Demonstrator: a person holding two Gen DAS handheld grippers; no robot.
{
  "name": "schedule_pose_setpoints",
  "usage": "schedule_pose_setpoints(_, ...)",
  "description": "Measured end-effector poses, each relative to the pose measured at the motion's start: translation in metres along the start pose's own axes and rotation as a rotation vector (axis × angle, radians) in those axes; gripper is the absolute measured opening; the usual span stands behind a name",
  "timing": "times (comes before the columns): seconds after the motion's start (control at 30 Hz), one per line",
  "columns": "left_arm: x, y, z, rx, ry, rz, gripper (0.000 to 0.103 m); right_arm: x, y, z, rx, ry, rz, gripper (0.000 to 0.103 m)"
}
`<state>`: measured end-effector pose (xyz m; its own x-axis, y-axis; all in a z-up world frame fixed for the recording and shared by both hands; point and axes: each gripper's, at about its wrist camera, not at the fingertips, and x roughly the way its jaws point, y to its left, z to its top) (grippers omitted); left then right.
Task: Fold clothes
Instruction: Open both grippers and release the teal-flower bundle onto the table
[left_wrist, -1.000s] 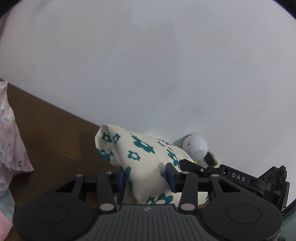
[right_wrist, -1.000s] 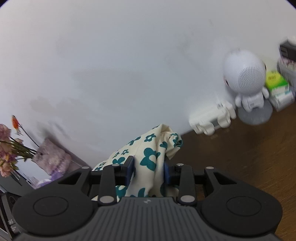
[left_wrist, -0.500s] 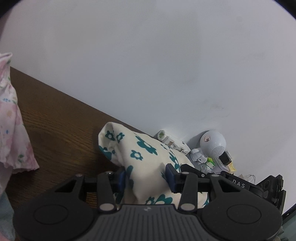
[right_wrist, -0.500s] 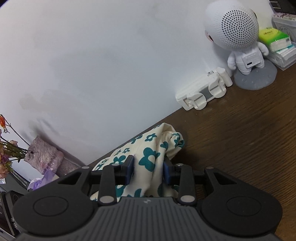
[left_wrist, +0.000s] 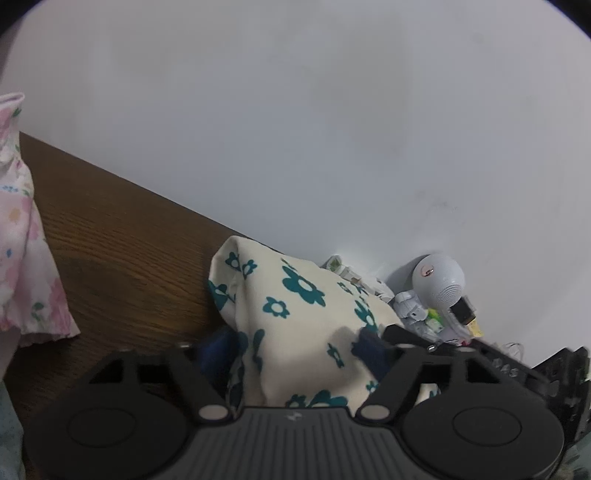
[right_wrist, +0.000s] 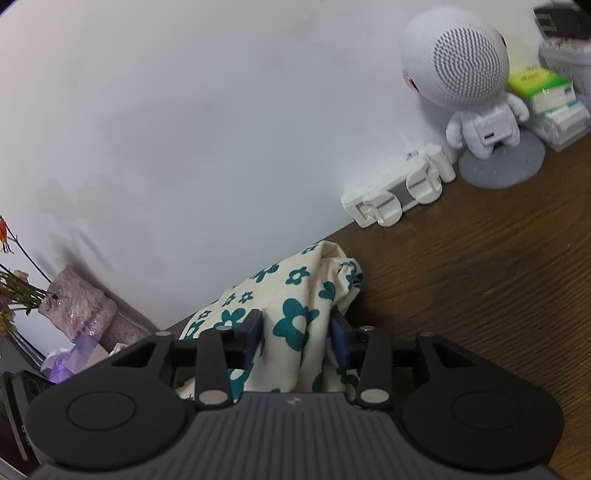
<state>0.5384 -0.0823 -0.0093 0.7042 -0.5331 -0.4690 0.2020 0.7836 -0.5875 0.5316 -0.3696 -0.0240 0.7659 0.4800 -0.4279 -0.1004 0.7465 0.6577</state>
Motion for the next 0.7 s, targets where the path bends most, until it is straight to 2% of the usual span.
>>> schedule_pose_setpoints(0.07,-0.002,-0.002,-0.001,0.003,-0.007,0.026,0.098,-0.003,0.002,0.0,-0.014,-0.009,0.002,0.053)
schedule_pose_setpoints(0.13,-0.005,-0.004,-0.002,0.004,-0.013,0.052,0.103,-0.007,0.004,0.002,-0.029,-0.019,0.008,0.075)
schedule_pose_setpoints(0.2,-0.009,-0.005,-0.002,-0.012,-0.013,0.073,0.103,-0.011,0.009,0.003,-0.062,-0.029,0.004,0.086)
schedule_pose_setpoints(0.3,-0.014,-0.009,-0.003,0.022,-0.017,0.089,0.103,-0.019,0.017,0.004,-0.092,-0.05,0.011,0.103)
schedule_pose_setpoints(0.53,-0.018,-0.023,-0.01,0.154,-0.041,0.139,0.103,-0.026,0.033,-0.003,-0.182,-0.063,-0.053,0.103)
schedule_pose_setpoints(0.7,-0.027,-0.024,-0.016,0.188,-0.046,0.163,0.103,-0.028,0.043,-0.01,-0.241,-0.068,-0.108,0.103)
